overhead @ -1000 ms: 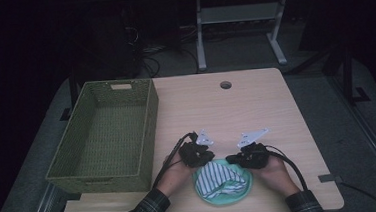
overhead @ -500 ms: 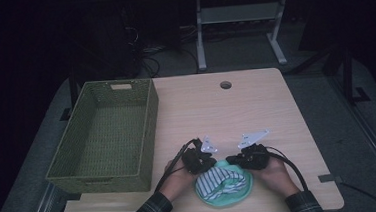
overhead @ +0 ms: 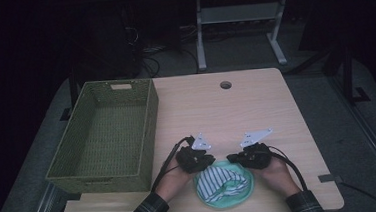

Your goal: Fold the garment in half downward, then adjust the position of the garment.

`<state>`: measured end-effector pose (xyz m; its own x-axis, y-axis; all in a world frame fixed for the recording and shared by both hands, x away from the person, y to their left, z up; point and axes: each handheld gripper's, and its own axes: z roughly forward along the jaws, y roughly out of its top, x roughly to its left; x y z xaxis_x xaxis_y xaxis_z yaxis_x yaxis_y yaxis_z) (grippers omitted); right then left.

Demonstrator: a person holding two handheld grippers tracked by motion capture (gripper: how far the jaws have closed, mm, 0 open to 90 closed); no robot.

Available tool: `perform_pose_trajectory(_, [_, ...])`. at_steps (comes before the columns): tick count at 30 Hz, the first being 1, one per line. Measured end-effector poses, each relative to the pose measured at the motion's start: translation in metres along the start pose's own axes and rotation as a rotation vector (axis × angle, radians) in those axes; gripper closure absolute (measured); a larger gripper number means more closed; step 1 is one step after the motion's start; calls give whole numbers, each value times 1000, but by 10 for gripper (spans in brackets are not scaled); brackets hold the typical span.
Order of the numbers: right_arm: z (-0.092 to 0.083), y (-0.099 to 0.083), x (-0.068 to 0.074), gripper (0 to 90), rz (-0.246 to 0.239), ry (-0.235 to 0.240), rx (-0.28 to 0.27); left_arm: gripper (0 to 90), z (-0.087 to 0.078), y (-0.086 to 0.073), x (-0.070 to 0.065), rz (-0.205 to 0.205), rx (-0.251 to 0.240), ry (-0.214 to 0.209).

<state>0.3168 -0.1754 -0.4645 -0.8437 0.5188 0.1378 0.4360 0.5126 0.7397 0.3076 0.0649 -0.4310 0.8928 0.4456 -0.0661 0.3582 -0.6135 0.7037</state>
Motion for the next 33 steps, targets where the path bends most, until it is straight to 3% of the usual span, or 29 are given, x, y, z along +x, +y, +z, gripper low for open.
perform_pose_trajectory(3, [-2,2,-4,900,0,-8,-13,848,-9,0,-11,-10,-32,-37])
perform_pose_trajectory(5, [-3,4,-4,900,-3,-13,-14,853,-11,-3,-19,8,-32,-50])
perform_pose_trajectory(14, [-3,7,-4,900,-16,-12,-13,856,7,-15,-42,45,40,-105])
perform_pose_trajectory(17, [-2,8,-4,900,-19,-14,-14,862,13,-17,-42,72,81,-103])
perform_pose_trajectory(22, [-2,7,-5,900,-23,-14,-8,885,19,-19,-39,109,117,-59])
perform_pose_trajectory(25, [-2,8,-7,900,-29,-22,-10,893,20,-19,-31,100,120,-63])
perform_pose_trajectory(33, [-2,8,-10,900,-13,-33,-5,894,28,-8,-11,95,127,-20])
